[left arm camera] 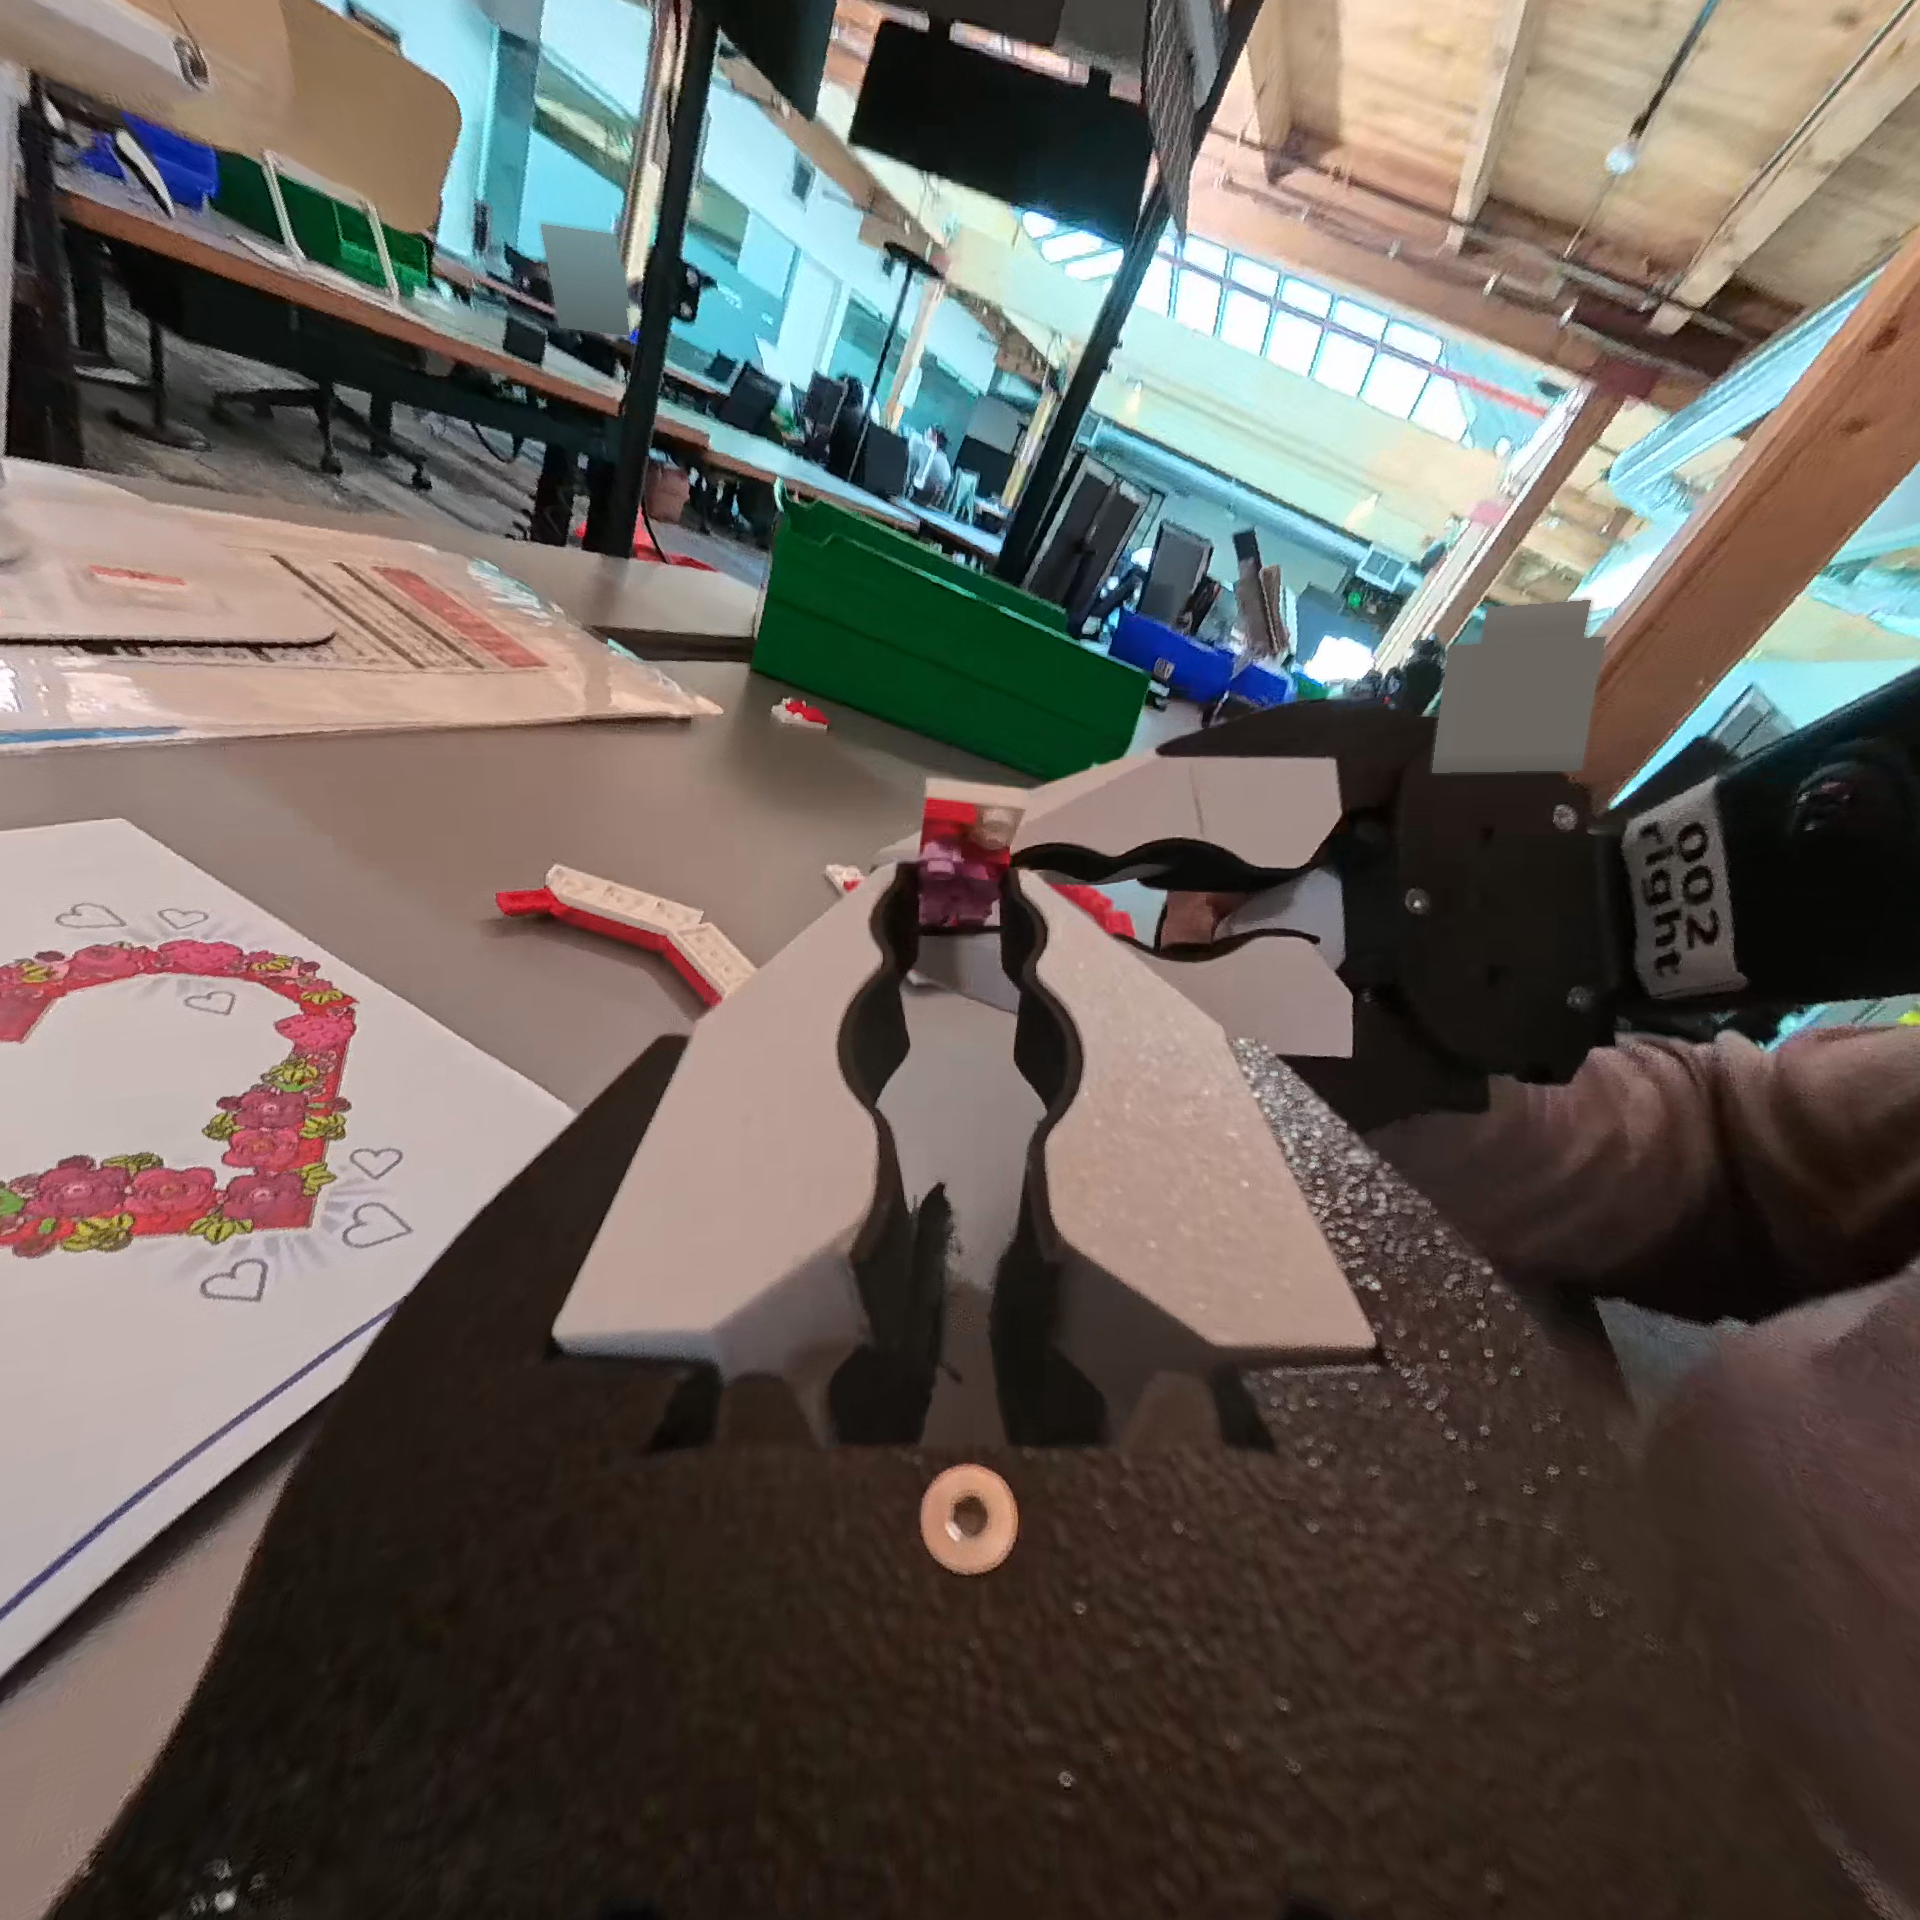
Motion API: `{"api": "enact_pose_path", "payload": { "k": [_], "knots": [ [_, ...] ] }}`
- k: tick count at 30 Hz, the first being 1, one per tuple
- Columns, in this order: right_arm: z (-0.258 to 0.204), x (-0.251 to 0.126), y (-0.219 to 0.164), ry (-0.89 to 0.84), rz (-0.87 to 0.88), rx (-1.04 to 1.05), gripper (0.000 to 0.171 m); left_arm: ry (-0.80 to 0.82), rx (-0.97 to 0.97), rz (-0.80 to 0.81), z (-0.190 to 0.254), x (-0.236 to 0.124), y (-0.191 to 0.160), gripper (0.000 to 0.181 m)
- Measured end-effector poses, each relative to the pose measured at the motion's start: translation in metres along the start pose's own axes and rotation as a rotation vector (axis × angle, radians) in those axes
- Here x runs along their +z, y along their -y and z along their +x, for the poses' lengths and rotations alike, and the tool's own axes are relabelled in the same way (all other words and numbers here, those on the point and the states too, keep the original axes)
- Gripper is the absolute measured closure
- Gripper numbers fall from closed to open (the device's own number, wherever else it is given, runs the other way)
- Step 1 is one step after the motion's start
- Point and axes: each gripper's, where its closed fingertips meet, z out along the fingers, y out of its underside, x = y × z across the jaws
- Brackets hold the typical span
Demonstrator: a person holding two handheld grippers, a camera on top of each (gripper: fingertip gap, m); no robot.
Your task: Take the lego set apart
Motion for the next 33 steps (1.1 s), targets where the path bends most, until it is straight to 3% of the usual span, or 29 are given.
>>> {"api": "enact_pose_path", "payload": {
  "k": [7, 12, 17, 20, 24, 27, 29, 33],
  "knots": [
    [-0.026, -0.011, -0.010, 0.402, 0.073, 0.302, 0.161, -0.060, 0.033, -0.172, -0.003, -0.001, -0.022, 0.169],
    [-0.029, -0.009, -0.019, 0.437, 0.079, 0.357, 0.161, -0.069, -0.004, -0.217, -0.006, 0.001, -0.030, 0.168],
    [-0.003, -0.008, -0.027, 0.276, 0.138, 0.334, 0.161, -0.001, 0.111, -0.280, -0.014, -0.015, -0.024, 0.168],
    [0.008, -0.011, -0.031, 0.191, 0.191, 0.332, 0.161, 0.276, 0.235, -0.260, -0.045, -0.053, 0.021, 0.168],
    [-0.004, -0.011, -0.030, 0.217, 0.245, 0.371, 0.161, 0.854, 0.350, -0.239, -0.111, -0.158, 0.088, 0.169],
    [-0.014, -0.011, -0.023, 0.234, 0.273, 0.328, 0.161, 1.094, 0.289, -0.282, -0.145, -0.217, 0.104, 0.168],
    [-0.020, -0.012, -0.019, 0.250, 0.284, 0.306, 0.161, 1.214, 0.224, -0.332, -0.164, -0.245, 0.102, 0.136],
    [-0.024, -0.015, -0.015, 0.250, 0.299, 0.270, 0.161, 1.308, 0.142, -0.406, -0.181, -0.270, 0.093, 0.110]
  ]
}}
